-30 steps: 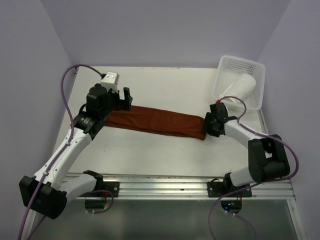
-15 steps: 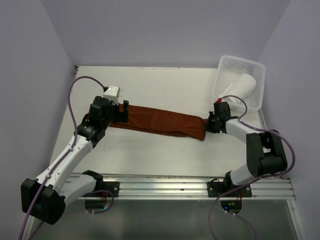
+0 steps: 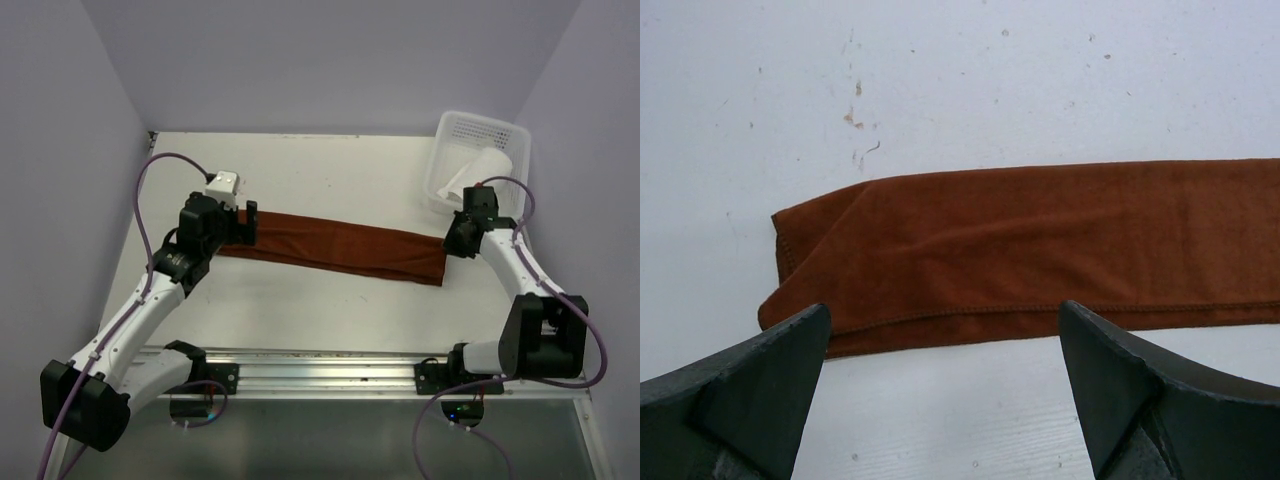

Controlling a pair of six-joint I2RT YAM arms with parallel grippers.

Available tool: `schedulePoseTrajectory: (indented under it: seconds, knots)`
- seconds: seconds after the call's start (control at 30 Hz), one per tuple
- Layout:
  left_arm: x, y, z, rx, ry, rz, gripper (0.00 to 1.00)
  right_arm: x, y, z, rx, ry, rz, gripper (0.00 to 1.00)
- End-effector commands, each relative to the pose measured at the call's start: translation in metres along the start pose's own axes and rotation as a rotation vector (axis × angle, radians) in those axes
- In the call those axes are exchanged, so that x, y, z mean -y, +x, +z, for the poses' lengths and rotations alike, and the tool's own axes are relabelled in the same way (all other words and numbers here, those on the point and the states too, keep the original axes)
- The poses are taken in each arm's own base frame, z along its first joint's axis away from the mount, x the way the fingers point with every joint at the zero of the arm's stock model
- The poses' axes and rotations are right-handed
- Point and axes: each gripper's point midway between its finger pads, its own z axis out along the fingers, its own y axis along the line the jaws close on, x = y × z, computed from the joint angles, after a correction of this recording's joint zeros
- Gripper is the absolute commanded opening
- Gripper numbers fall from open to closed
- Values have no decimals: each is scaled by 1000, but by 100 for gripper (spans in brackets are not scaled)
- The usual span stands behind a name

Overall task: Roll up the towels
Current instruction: Fold the towel

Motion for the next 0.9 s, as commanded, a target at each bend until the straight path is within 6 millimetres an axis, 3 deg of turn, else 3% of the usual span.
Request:
schedulePoseTrajectory:
  seconds: [0.0, 0.23, 0.43, 0.53, 0.63, 0.77, 0.87]
  knots:
    - [10, -12, -3, 53, 52, -15, 100, 19, -10, -27, 4, 92, -35, 0]
    - [18, -14, -6, 62, 95, -29, 100, 42, -33, -70, 74, 216, -56, 0]
    - [24, -16, -8, 66, 128, -32, 100, -6, -46, -74, 74, -11, -23, 0]
    - [24, -18, -10, 78, 132, -31, 100, 2, -39, -65, 44, 22, -39, 0]
    - [27, -18, -12, 85, 148, -29, 100, 14, -21, -40, 0, 73, -46, 0]
    - [30, -15, -11, 72, 159, -21, 100, 44, 5, -9, -68, 167, -24, 0]
    - [34, -13, -10, 66, 169, -17, 100, 66, 8, 4, -73, 230, 25, 0]
